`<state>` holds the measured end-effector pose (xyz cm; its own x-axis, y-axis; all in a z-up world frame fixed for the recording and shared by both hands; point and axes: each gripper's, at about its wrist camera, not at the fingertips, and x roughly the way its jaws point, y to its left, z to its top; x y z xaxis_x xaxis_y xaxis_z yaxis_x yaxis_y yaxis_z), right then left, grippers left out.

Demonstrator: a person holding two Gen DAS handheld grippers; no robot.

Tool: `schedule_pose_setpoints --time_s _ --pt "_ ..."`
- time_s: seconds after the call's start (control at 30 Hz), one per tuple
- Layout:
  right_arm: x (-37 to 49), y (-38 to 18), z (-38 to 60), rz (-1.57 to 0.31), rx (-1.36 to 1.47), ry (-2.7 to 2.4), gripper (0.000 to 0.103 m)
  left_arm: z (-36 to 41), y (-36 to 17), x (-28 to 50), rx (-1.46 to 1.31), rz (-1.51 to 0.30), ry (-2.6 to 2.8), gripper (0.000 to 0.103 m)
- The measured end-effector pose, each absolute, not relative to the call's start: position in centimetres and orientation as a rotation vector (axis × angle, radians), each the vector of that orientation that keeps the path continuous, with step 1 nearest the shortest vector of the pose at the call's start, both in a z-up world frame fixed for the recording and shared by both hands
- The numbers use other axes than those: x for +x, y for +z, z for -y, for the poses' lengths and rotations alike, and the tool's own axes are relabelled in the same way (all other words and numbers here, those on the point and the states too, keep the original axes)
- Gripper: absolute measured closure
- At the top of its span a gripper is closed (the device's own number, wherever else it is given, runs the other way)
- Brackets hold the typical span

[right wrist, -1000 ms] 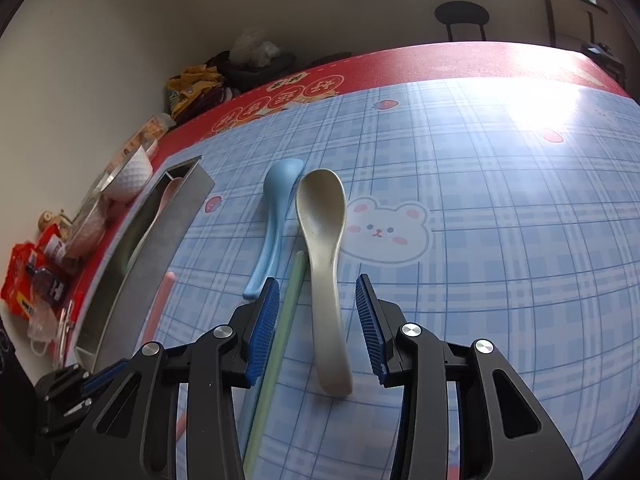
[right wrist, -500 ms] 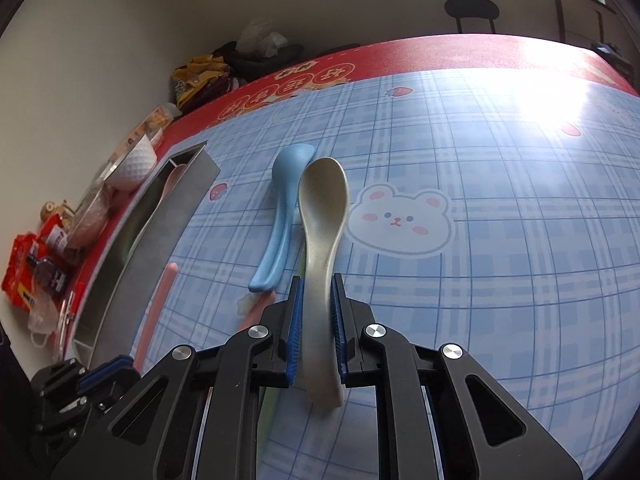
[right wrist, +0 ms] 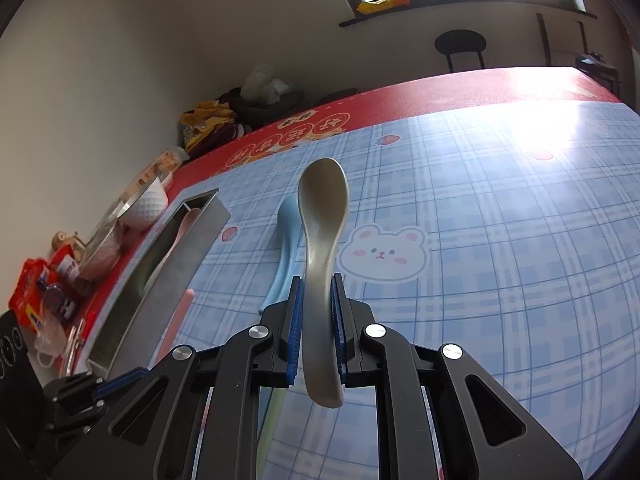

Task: Organize utensils
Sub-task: 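Lower the pink chopstick into the steel basket and open the left gripper while the right holds the cream spoon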

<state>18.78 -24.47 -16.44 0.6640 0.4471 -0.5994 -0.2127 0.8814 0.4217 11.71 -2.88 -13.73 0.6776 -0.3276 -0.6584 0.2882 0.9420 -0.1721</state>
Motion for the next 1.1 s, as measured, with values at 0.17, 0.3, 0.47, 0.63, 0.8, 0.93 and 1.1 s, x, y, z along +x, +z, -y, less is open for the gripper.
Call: schedule_pose_setpoints --time_s 0.17,0.3,0.47,0.63,0.8,0.93,1.1 --pt "18.5 -16.5 24.9 -0.746 0.355 0.385 0.089 2.6 -13.2 11.0 -0.068 -0.711 -0.361 0.097" --pt "18.5 -16.5 25.0 -0.743 0.363 0.391 0.089 1.6 -12.8 10.9 -0.140 -0.719 -0.407 0.097" --pt "18.4 -16.5 25.2 -0.738 0.373 0.399 0.089 0.1 -11.2 11.1 -0.226 -0.741 -0.443 0.097" --pt "18.3 -16.6 25.6 -0.732 0.386 0.403 0.089 -0.6 -9.1 11.2 -0.208 -0.725 -0.437 0.097" --pt "18.2 -16.5 25.7 -0.727 0.388 0.407 0.089 -2.8 -7.5 13.7 -0.201 -0.739 -0.378 0.097" --pt "18.2 -16.5 25.8 -0.724 0.393 0.410 0.089 -4.1 -7.6 17.8 -0.187 -0.813 -0.338 0.097" --pt "18.0 -16.4 26.1 -0.714 0.404 0.412 0.089 -3.7 -9.1 22.5 -0.103 -0.918 -0.282 0.097"
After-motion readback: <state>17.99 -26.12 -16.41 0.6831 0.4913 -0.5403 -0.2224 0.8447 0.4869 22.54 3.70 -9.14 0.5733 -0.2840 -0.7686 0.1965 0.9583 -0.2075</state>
